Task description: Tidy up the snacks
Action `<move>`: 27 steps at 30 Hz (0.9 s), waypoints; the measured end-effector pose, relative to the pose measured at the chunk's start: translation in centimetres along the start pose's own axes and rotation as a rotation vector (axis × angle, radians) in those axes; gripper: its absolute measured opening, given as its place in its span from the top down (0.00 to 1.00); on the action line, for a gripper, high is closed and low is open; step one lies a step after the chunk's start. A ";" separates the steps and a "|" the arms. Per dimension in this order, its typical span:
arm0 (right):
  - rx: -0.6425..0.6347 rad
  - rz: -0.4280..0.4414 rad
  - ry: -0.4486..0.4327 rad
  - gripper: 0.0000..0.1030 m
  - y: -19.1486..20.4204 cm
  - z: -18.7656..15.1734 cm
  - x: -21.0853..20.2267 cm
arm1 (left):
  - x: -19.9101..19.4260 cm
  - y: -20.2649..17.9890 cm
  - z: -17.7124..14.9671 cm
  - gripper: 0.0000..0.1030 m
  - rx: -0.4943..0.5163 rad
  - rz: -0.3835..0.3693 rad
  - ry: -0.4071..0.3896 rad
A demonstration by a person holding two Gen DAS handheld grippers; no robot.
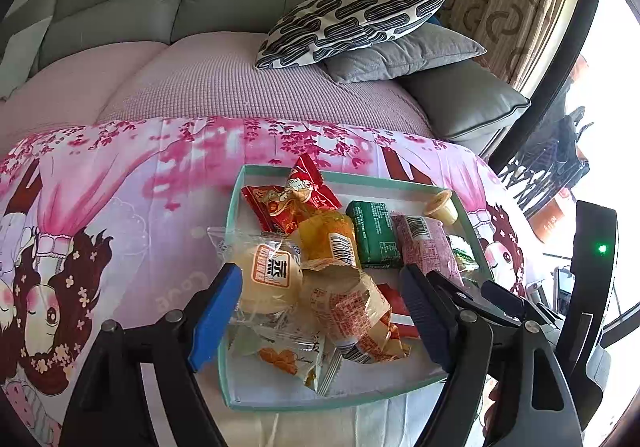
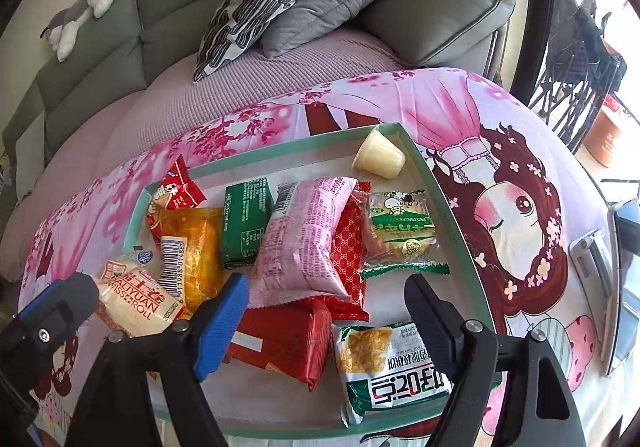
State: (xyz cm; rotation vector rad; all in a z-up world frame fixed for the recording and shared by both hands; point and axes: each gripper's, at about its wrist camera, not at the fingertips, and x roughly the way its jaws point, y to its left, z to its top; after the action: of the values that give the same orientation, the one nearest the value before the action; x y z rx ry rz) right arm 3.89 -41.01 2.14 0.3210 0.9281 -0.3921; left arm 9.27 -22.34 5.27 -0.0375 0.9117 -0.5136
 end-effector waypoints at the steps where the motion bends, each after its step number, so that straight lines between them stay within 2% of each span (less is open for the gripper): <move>1: -0.003 -0.002 -0.002 0.16 0.0 -0.1 -0.2 | -0.3 0.2 0.0 0.21 -0.001 0.009 -0.007; 3: -0.007 -0.002 -0.009 0.13 0.1 -0.2 -0.5 | -0.8 0.7 -0.1 0.20 -0.009 0.023 -0.022; 5: -0.012 0.004 -0.022 0.04 0.2 -0.4 -1.1 | -1.2 1.4 -0.2 0.10 -0.021 0.048 -0.039; 7: -0.012 0.006 -0.039 0.00 0.4 -0.7 -1.7 | -1.7 2.1 -0.3 0.03 -0.027 0.085 -0.061; 10: -0.018 0.022 -0.046 0.00 0.7 -1.2 -2.6 | -2.6 2.9 -0.4 0.02 -0.025 0.158 -0.088; 14: -0.038 0.014 -0.054 0.00 1.3 -1.9 -3.5 | -3.5 3.9 -0.8 0.02 -0.033 0.201 -0.101; 20: -0.073 0.019 -0.054 0.00 2.4 -3.2 -4.5 | -4.3 5.0 -2.6 0.02 -0.037 0.344 -0.112; 27: -0.107 0.013 -0.027 0.00 3.0 -5.4 -4.6 | -4.0 5.7 -5.3 0.02 -0.016 0.484 -0.060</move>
State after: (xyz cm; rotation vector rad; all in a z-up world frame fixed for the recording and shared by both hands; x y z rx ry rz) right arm -1.06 -35.17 3.21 0.2235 0.9167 -0.3325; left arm 5.58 -14.63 3.56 0.1500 0.8305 -0.0548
